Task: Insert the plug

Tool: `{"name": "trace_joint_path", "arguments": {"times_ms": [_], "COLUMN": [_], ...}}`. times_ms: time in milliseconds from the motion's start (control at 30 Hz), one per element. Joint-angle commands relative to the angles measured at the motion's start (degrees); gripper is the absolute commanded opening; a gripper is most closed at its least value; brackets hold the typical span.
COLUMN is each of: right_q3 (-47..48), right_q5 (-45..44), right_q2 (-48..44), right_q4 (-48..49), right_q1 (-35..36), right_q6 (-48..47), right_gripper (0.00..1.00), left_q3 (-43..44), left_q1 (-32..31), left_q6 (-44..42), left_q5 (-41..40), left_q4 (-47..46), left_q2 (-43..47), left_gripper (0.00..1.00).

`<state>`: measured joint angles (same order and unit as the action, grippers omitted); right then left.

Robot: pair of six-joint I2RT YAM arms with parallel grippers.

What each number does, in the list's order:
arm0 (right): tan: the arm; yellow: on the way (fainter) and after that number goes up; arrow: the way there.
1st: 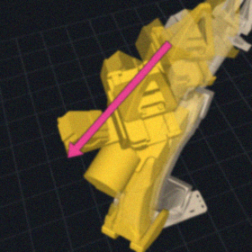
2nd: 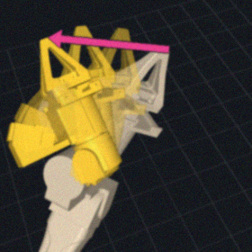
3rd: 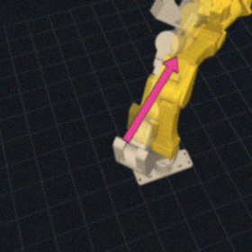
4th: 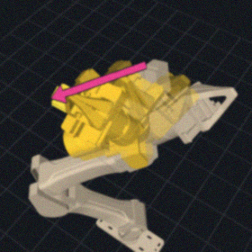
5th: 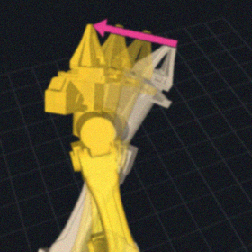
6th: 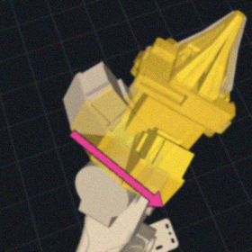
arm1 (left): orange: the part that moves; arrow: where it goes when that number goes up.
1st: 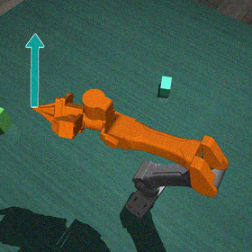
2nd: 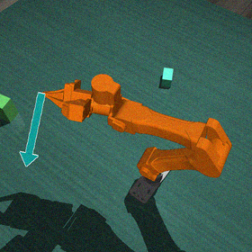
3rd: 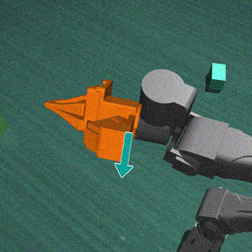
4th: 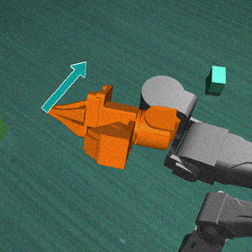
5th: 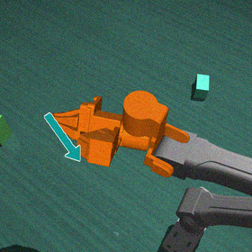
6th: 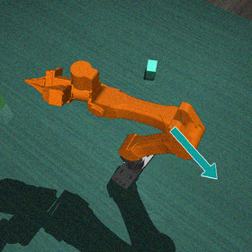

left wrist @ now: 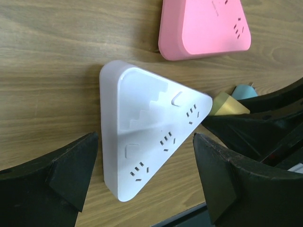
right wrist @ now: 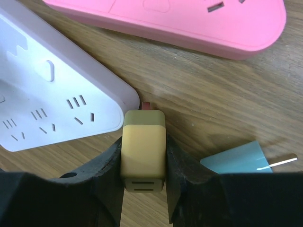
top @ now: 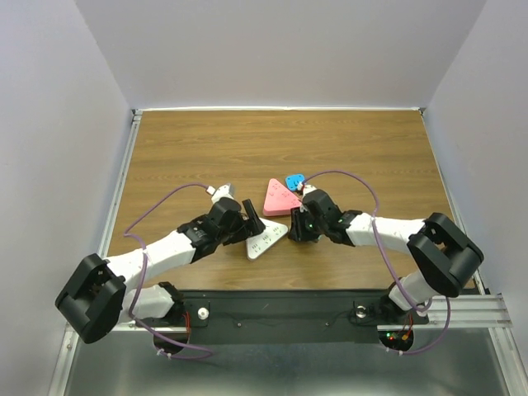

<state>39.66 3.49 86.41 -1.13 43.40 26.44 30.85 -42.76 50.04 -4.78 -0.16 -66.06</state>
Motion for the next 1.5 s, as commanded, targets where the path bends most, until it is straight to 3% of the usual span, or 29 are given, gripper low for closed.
{"name": "trace_joint_path", "arguments": {"times_ms": [0, 500, 833, 1000, 1133, 1333, 1467], "right_q3": [2.26, 8.15, 11.05, 16.23, 21.76, 29.24, 33.02], "right_q5": [-0.4, -9.9, -11.66, -11.31, -8.68, 3.88, 12.75], "right_q2": [1.21, 5.87, 4.81, 4.21, 3.76, 6.31, 9.73], "right_q4": [2.43, 5.43, 1.39, -7.46, -16.96, -28.22, -31.92], "right_q1": [0.72, 0.64, -0.86, -2.35, -3.75, -5.43, -5.34], "right_q6": [0.63, 0.99, -1.82, -4.37, -6.74, -7.45, -8.15], "right_gripper": [0.0, 0.01, 0.0, 0.0, 0.0, 0.01, 0.0], "left_q3": [0.26, 3.95, 1.49, 1.58, 1.23, -1.66, -4.66], "left_q1": [-0.92, -4.61, -4.61, -4.52, -4.52, -3.82, 2.4], "left_q6": [-0.12, -2.23, -2.84, -3.55, -4.25, -2.32, -2.67], "left_q5": [1.52, 7.93, 14.17, 14.71, 11.38, 5.31, 3.3], "left_q4": [-0.71, -1.07, -7.39, -4.94, -0.98, 0.08, -0.1], "left_q2": [-1.17, -6.36, -5.21, -5.49, -1.8, 6.64, 9.63], "left_gripper": [0.93, 0.93, 0.94, 0.94, 0.94, 0.96, 0.96]}}
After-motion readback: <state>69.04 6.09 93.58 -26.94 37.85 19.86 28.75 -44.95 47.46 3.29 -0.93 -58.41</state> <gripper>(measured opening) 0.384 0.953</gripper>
